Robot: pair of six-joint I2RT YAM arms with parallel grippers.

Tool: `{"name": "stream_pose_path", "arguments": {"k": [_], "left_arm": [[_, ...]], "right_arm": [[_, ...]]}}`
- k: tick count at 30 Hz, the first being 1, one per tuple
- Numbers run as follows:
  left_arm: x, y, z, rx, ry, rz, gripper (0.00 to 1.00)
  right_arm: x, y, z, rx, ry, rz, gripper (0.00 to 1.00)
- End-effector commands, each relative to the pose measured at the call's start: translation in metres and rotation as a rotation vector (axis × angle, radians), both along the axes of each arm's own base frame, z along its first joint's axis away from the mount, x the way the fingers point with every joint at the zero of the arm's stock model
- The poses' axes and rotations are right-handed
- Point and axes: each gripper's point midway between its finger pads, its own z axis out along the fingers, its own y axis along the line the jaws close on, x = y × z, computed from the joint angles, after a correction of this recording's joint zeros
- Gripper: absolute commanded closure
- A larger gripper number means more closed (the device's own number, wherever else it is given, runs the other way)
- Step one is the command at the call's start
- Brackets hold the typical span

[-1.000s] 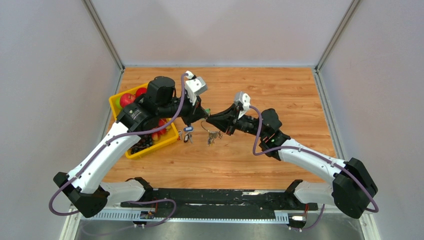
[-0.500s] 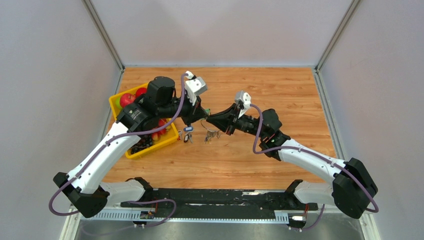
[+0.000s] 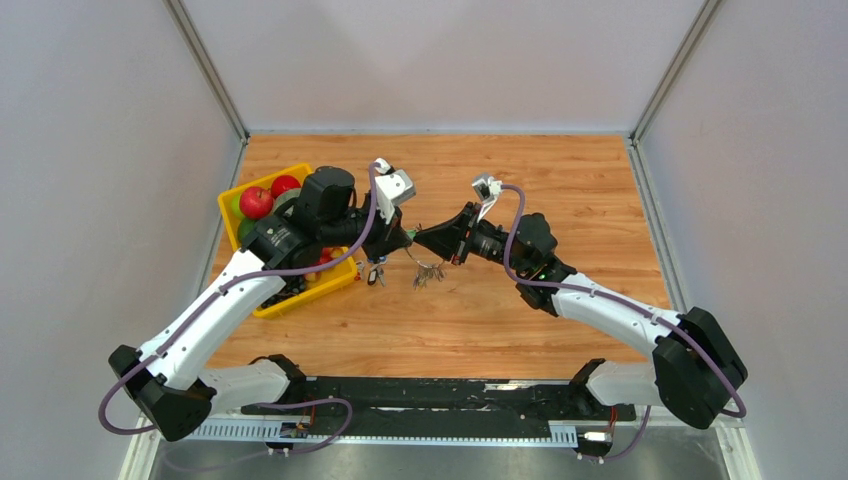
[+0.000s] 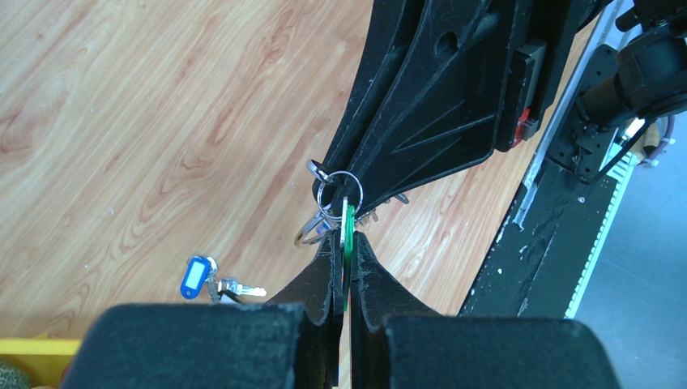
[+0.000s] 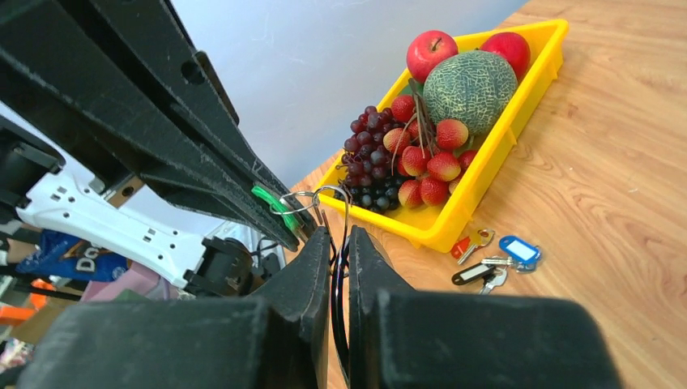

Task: Remove the keys from the keyring

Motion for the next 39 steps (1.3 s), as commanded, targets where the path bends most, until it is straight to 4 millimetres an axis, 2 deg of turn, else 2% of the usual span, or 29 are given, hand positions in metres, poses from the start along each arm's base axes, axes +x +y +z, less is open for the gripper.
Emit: {"name": "stream_pose_path", "arguments": {"k": [1, 9, 14, 22, 24, 25, 27, 28, 29, 30, 31, 32, 33, 34, 35, 36, 37, 39], "left_arm": [[-0.014, -0.005, 0.01, -0.036, -0.04, -0.07, 1.0], [-0.025, -0.015, -0.031, 0.045, 0.067, -0.128, 1.0], [-0.031, -0.023, -0.048, 0.064, 0.165, -0.166, 1.0], [-0.066, -0.035, -0.073, 0.082, 0.315, -0.303, 1.0], [-0.077, -0.042, -0.074, 0.034, 0.366, -0.35, 1.0], [-0.081, -0.045, -0.072, 0.004, 0.385, -0.372, 1.0], [-0.098, -0.055, -0.051, -0.158, 0.489, -0.468, 1.0], [-0.095, -0.061, -0.042, -0.265, 0.535, -0.459, 1.0], [-0.11, -0.057, -0.045, -0.313, 0.715, -0.453, 1.0], [-0.098, -0.063, -0.024, -0.418, 0.606, -0.497, 1.0], [-0.104, -0.059, -0.028, -0.437, 0.707, -0.474, 1.0], [-0.099, -0.061, -0.014, -0.493, 0.638, -0.501, 1.0], [-0.102, -0.06, -0.013, -0.508, 0.719, -0.478, 1.0], [-0.099, -0.062, 0.0, -0.556, 0.664, -0.511, 1.0], [-0.102, -0.061, 0.003, -0.58, 0.756, -0.487, 1.0], [-0.1, -0.062, 0.016, -0.637, 0.689, -0.528, 1.0], [-0.103, -0.061, 0.018, -0.653, 0.768, -0.514, 1.0], [-0.103, -0.063, 0.019, -0.66, 0.708, -0.552, 1.0]], "right_arm": [[0.026, -0.009, 0.018, 0.081, 0.095, -0.122, 1.0], [0.027, -0.012, 0.025, 0.077, 0.078, -0.14, 1.0], [0.029, -0.019, 0.029, 0.065, 0.05, -0.183, 1.0], [0.039, -0.028, 0.029, 0.085, 0.117, -0.266, 1.0], [0.036, -0.031, 0.037, 0.099, 0.064, -0.266, 1.0], [0.034, -0.034, 0.041, 0.101, 0.025, -0.272, 1.0], [0.035, -0.043, 0.045, 0.095, -0.034, -0.316, 1.0], [0.035, -0.048, 0.042, 0.087, -0.058, -0.337, 1.0], [0.032, -0.051, 0.048, 0.101, -0.111, -0.338, 1.0], [0.028, -0.052, 0.05, 0.102, -0.155, -0.329, 1.0], [0.025, -0.053, 0.052, 0.103, -0.187, -0.321, 1.0], [0.021, -0.052, 0.054, 0.102, -0.22, -0.308, 1.0], [0.019, -0.052, 0.054, 0.099, -0.241, -0.307, 1.0], [0.017, -0.053, 0.055, 0.101, -0.254, -0.308, 1.0], [0.016, -0.053, 0.056, 0.104, -0.266, -0.304, 1.0], [0.016, -0.053, 0.056, 0.107, -0.266, -0.309, 1.0], [0.018, -0.054, 0.056, 0.11, -0.25, -0.318, 1.0], [0.021, -0.051, 0.057, 0.095, -0.231, -0.315, 1.0]]}}
